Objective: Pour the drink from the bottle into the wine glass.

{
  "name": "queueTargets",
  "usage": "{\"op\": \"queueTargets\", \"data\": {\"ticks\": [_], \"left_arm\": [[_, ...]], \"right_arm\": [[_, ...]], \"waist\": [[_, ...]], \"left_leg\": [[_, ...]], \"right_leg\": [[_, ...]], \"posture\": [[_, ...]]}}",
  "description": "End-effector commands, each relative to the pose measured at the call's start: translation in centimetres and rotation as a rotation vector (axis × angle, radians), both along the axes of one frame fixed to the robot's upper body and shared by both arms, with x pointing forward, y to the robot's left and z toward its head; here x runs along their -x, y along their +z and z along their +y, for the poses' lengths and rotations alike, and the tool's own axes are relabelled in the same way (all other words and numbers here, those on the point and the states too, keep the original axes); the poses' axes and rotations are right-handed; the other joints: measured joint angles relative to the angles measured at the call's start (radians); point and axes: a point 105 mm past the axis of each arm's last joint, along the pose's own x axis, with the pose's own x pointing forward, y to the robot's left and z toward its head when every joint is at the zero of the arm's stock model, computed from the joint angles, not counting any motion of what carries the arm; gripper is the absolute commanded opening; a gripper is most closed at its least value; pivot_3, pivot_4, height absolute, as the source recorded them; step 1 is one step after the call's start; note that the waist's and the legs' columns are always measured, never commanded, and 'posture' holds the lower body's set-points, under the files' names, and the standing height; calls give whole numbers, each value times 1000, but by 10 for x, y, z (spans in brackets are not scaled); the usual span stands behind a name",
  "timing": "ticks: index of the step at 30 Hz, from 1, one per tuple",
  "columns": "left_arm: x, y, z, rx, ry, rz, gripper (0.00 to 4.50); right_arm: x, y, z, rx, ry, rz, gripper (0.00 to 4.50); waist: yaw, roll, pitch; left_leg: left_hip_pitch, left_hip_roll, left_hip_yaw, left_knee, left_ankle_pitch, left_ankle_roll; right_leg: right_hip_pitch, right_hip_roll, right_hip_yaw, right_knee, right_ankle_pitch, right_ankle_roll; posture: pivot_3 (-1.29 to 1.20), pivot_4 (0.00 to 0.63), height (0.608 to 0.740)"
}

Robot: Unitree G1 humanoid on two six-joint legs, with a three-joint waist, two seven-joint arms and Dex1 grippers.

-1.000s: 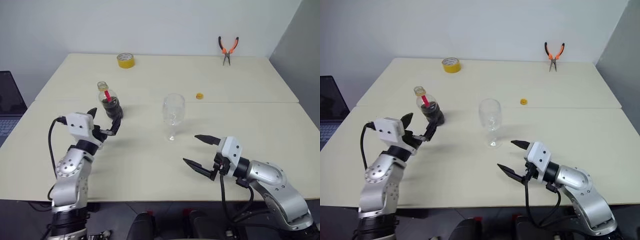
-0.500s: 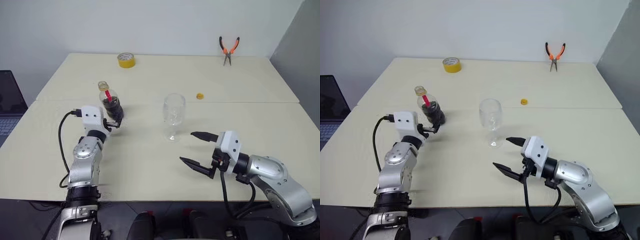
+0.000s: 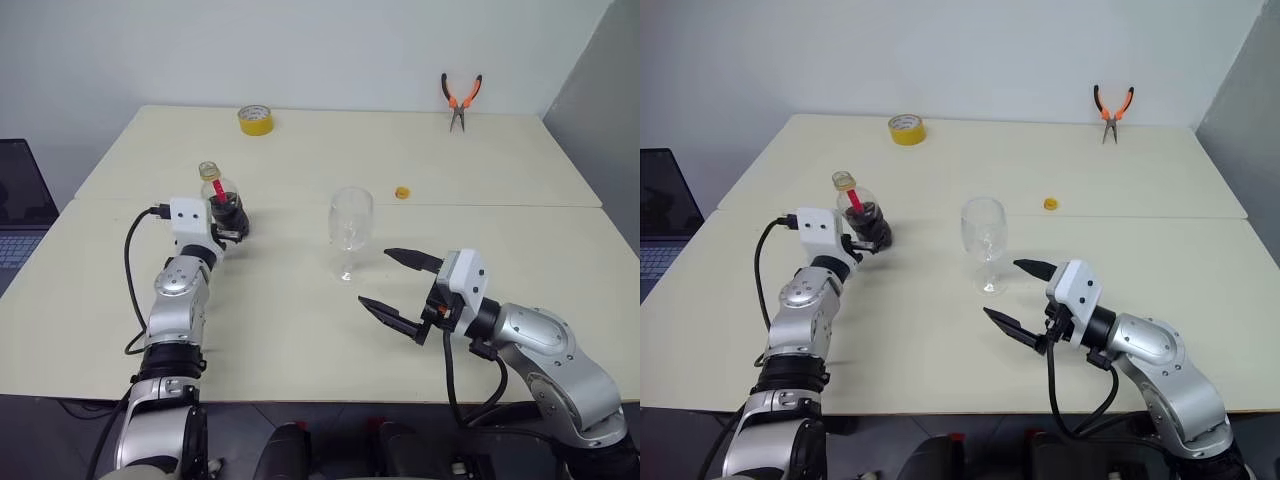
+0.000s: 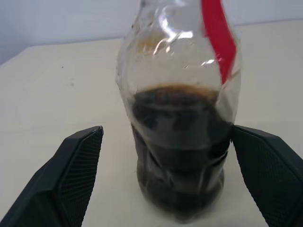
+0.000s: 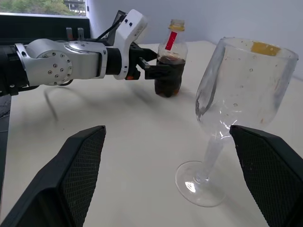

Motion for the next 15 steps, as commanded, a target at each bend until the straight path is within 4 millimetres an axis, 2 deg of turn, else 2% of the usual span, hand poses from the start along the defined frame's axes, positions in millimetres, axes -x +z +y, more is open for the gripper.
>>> {"op": "queueTargets", "data": {"ticks": [1, 7, 10, 13, 15], "left_arm": [[-6, 11, 1, 4, 10, -40, 4500], [-13, 11, -2, 27, -3, -44, 4500], [-15, 12, -3, 44, -10, -45, 3887], [-17, 14, -4, 56, -32, -49, 2881], [-18, 16, -5, 56, -41, -52, 2369]], "right_arm": [[5, 8, 3, -22, 18, -40, 4480], [4, 9, 3, -23, 14, -44, 4480], [3, 11, 3, -26, 6, -48, 4500], [2, 12, 3, -30, -1, -50, 4500], [1, 13, 4, -33, -5, -53, 4500]], "waist": [[0, 0, 0], [0, 0, 0], [0, 0, 0], [0, 0, 0], [1, 0, 0]], "left_leg": [[0, 0, 0, 0, 0, 0], [0, 0, 0, 0, 0, 0], [0, 0, 0, 0, 0, 0], [0, 0, 0, 0, 0, 0], [0, 0, 0, 0, 0, 0]], "right_leg": [[0, 0, 0, 0, 0, 0], [0, 0, 0, 0, 0, 0], [0, 0, 0, 0, 0, 0], [0, 0, 0, 0, 0, 0], [0, 0, 0, 0, 0, 0]], "posture": [[0, 150, 740], [0, 150, 740], [0, 150, 740], [0, 150, 740], [0, 150, 740]]}}
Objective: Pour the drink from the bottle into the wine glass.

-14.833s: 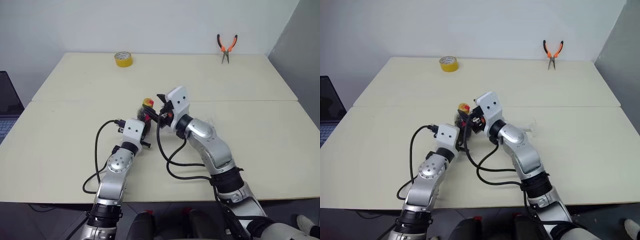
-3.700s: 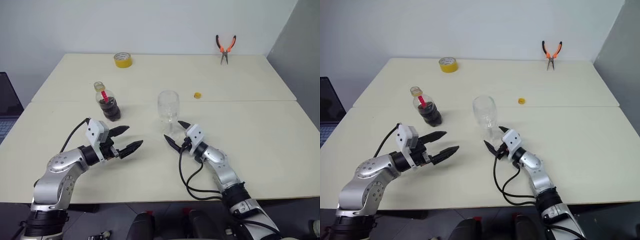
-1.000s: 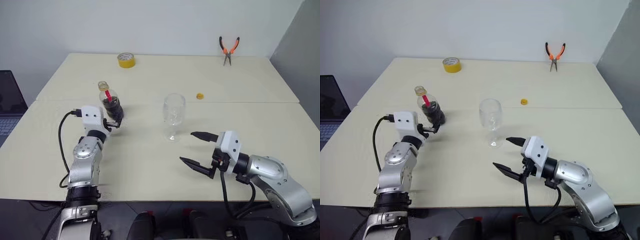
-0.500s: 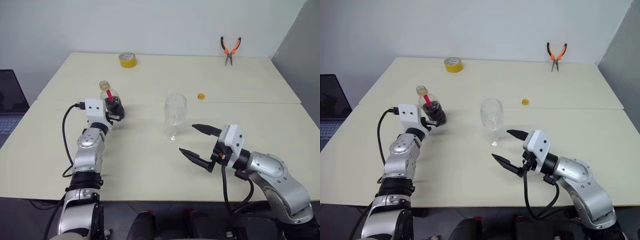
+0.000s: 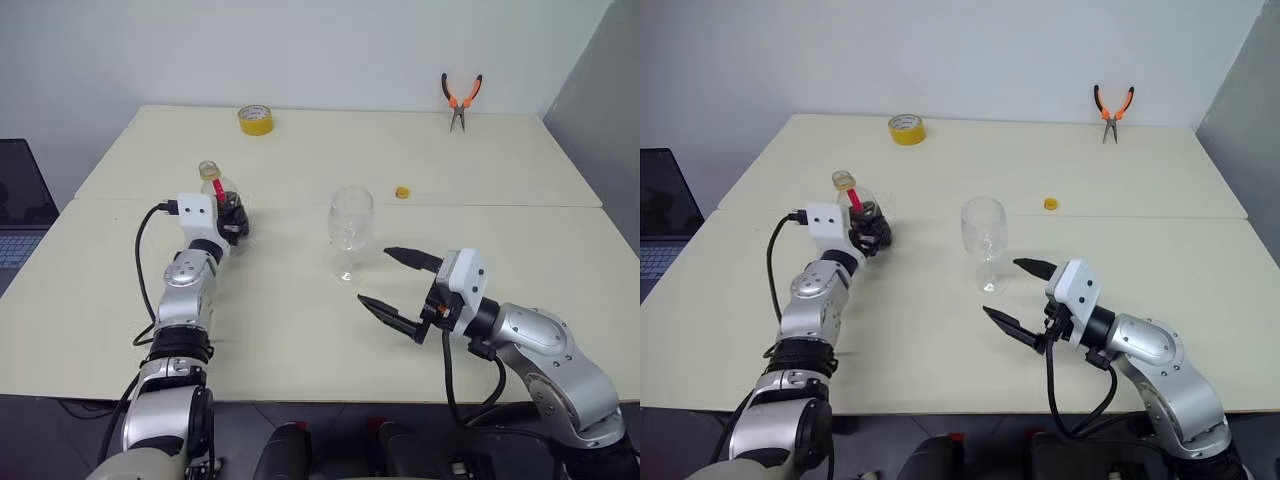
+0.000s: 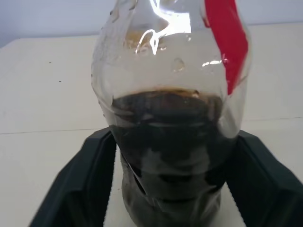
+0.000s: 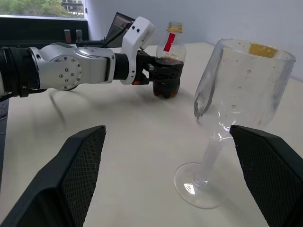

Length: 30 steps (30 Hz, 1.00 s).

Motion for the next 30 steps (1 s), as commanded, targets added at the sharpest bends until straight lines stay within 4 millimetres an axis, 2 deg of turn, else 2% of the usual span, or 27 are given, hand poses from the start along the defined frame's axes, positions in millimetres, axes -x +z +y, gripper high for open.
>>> {"op": "queueTargets", "data": {"ticks": [1, 6, 10, 13, 14, 19, 24, 30], "left_arm": [[-4, 23, -3, 5, -26, -75, 2172], [-2, 31, -4, -11, -48, -82, 1239], [8, 54, -27, -179, -150, -155, 894], [19, 75, -70, -462, -308, -263, 797], [21, 79, -80, -503, -343, -283, 764], [21, 84, -111, -630, -478, -326, 739], [17, 87, -124, -741, -545, -376, 738], [7, 105, -120, -854, -523, -455, 738]], "right_arm": [[3, 12, 3, -21, 9, -51, 4500], [3, 16, 3, -26, -3, -67, 4500], [3, 19, 0, -38, -44, -83, 4500], [0, 19, 0, -62, -81, -73, 4500], [0, 21, 0, -79, -83, -68, 4500], [-6, 31, 1, -146, -106, -56, 4500], [-15, 42, -3, -193, -152, -77, 4500], [-16, 47, 3, -230, -147, -72, 4500]], "waist": [[0, 0, 0], [1, 0, 0], [1, 0, 0], [2, 0, 0], [4, 0, 0], [3, 0, 0], [-1, 0, 0], [-1, 0, 0]], "left_leg": [[0, 0, 0, 0, 0, 0], [0, 0, 0, 0, 0, 0], [-1, 0, 0, 0, 0, -1], [-1, 0, 0, 0, 2, -3], [-1, 0, 0, 0, 2, -3], [0, 0, 0, 1, 0, -1], [-1, 0, 1, 0, 0, 0], [-2, 0, 2, 0, 0, 0]], "right_leg": [[0, 0, 0, 0, 0, 0], [0, 0, 0, 0, 0, 0], [-1, 0, 0, 0, 0, 0], [-1, 0, 0, 0, 0, 0], [-1, 0, 0, 0, 0, 0], [0, 0, 1, 0, 0, 0], [-2, 1, 1, 1, 0, 0], [-4, 1, 2, 1, 0, 0]], "posture": [[0, 150, 740], [0, 150, 740], [0, 150, 740], [0, 150, 740], [0, 150, 740], [0, 150, 740], [0, 150, 740], [0, 150, 740]]}}
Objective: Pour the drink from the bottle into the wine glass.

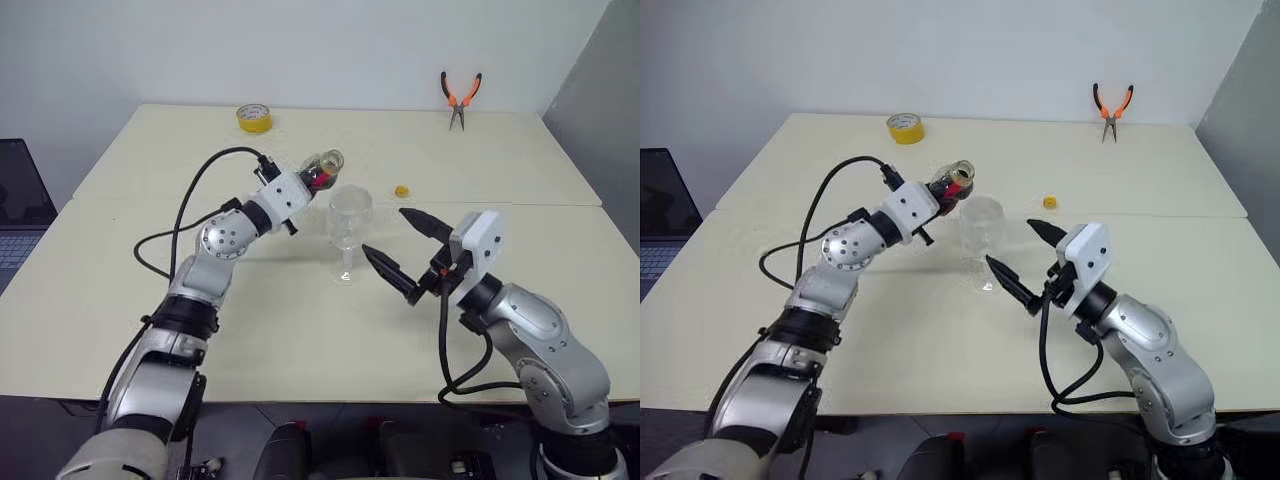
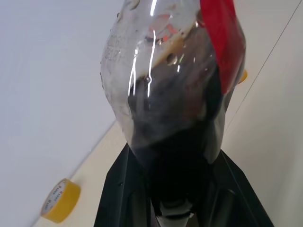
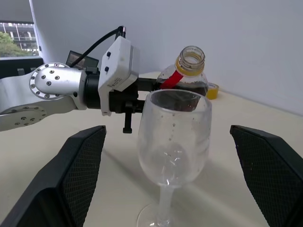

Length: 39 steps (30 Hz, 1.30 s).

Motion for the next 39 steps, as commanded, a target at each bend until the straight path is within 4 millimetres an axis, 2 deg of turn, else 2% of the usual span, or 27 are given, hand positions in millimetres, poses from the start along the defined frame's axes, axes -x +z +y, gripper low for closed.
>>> {"op": "queueTargets", "data": {"ticks": [1, 14, 39], "left_arm": [[0, 33, 0, -26, -12, -155, 738], [3, 48, 4, -191, -60, -334, 684], [6, 71, -2, -401, -86, -575, 681]], "right_arm": [[5, 12, 7, -37, 24, -32, 4500], [-6, 9, 14, 7, -10, -14, 4500], [-9, 1, 16, 44, -17, 14, 4500]], "waist": [[0, 0, 0], [1, 0, 0], [1, 0, 0]], "left_leg": [[0, 0, 0, 0, 0, 0], [-1, 0, 1, 0, 0, 0], [-2, 0, 1, 0, 0, 0]], "right_leg": [[0, 0, 0, 0, 0, 0], [-2, 0, 0, 1, 0, 0], [-4, 0, 0, 2, 0, 0]], "posture": [[0, 150, 740], [0, 150, 740], [0, 150, 740]]}}
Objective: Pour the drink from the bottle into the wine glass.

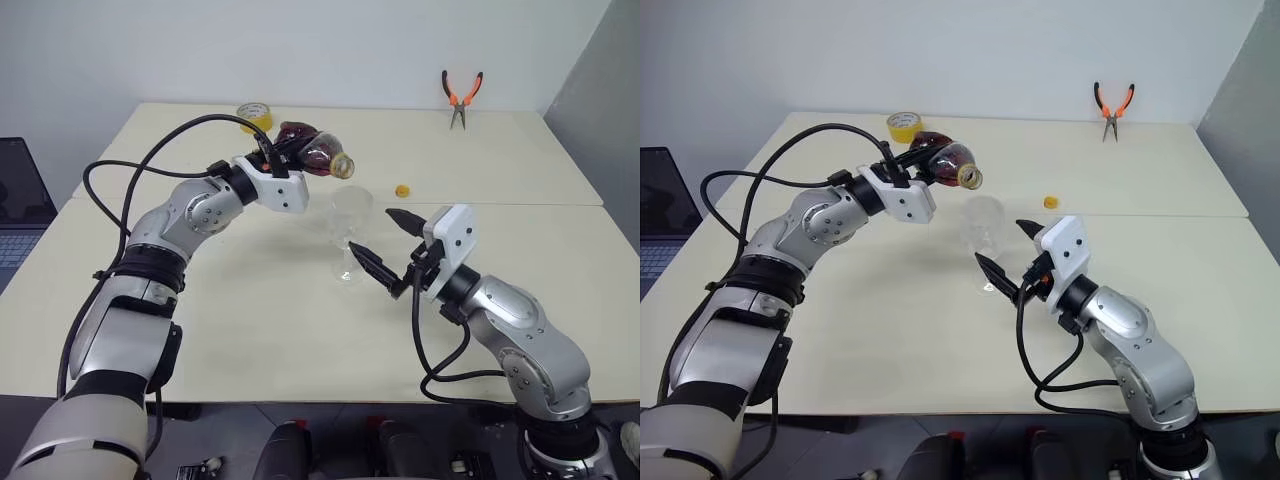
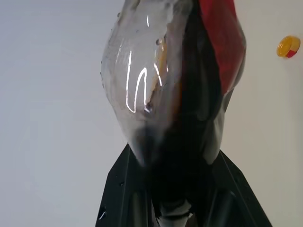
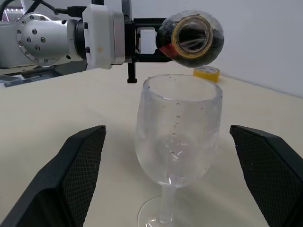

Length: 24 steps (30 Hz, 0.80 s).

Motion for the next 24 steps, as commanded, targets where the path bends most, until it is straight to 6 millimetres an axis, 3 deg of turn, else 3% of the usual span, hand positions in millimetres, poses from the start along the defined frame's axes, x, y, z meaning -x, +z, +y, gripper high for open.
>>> {"op": "queueTargets", "data": {"ticks": [1, 24], "left_arm": [[4, 28, -1, 15, -22, -101, 662], [2, 29, 7, -41, -5, -159, 645]], "right_arm": [[4, 10, 2, -7, 10, -43, 4500], [5, 9, 3, -6, 15, -40, 4500]], "waist": [[0, 0, 0], [0, 0, 0]], "left_leg": [[0, 0, 0, 0, 0, 0], [0, 0, 0, 0, 0, 0]], "right_leg": [[0, 0, 0, 0, 0, 0], [0, 0, 0, 1, 0, 0]], "posture": [[0, 150, 740], [0, 150, 740]]}}
